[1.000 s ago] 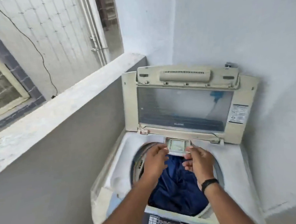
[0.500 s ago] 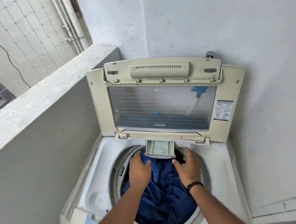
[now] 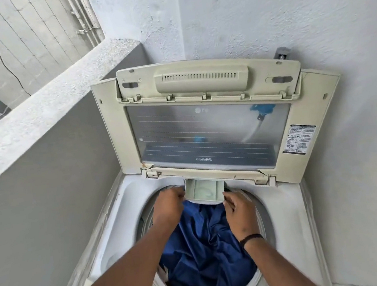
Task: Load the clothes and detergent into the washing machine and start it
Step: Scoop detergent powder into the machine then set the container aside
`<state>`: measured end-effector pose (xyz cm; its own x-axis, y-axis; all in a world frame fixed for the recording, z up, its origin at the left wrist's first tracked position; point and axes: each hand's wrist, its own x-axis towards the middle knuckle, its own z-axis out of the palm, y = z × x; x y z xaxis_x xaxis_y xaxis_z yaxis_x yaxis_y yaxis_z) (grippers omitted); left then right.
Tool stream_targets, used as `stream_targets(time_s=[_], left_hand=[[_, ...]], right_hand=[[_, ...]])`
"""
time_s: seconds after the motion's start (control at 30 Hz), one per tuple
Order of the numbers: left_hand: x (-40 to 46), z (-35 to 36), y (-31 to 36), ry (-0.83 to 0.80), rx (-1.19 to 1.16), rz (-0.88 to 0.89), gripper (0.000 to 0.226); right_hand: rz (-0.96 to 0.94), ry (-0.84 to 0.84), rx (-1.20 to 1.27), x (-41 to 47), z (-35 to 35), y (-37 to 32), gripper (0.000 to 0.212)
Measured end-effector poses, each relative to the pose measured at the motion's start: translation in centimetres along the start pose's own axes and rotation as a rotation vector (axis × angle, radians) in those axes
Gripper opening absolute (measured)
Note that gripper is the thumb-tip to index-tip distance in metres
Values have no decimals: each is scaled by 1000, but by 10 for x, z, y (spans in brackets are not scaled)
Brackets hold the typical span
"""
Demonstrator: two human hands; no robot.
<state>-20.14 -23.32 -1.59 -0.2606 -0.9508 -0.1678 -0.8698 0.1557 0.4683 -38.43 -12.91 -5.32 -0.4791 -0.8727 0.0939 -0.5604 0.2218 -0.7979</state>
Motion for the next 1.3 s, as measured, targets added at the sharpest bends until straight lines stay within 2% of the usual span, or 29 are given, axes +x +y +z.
stream_targets(time_s=[0.23,0.43,0.63,0.8,0.9,1.03,1.13,1.2,1.3], left_hand=[[-11,11,-2,141,-418,-189,11],[5,8,15,165,-567,-303,7],[27,8,21,216,-649,-417,18],[27,14,21,260,-853,-524,18],[29,17,22,247,-869,-544,16],[25,20,23,266,-834,-523,19],[19,25,26,258,-927,-537,5],[9,29,30,217,-1035,-548,18],[-8,33,44,109,-1194,-536,42]], right_hand=[[-31,84,25,1,3,-1,20],[14,95,22,25,1,-10,10],[198,192,55,35,11,-18,10],[341,236,189,34,16,-23,14],[458,228,279,35,21,-21,16],[494,209,301,33,23,-23,19],[559,227,352,32,21,-32,16],[616,227,437,26,22,-43,15],[670,138,542,14,26,-62,43]])
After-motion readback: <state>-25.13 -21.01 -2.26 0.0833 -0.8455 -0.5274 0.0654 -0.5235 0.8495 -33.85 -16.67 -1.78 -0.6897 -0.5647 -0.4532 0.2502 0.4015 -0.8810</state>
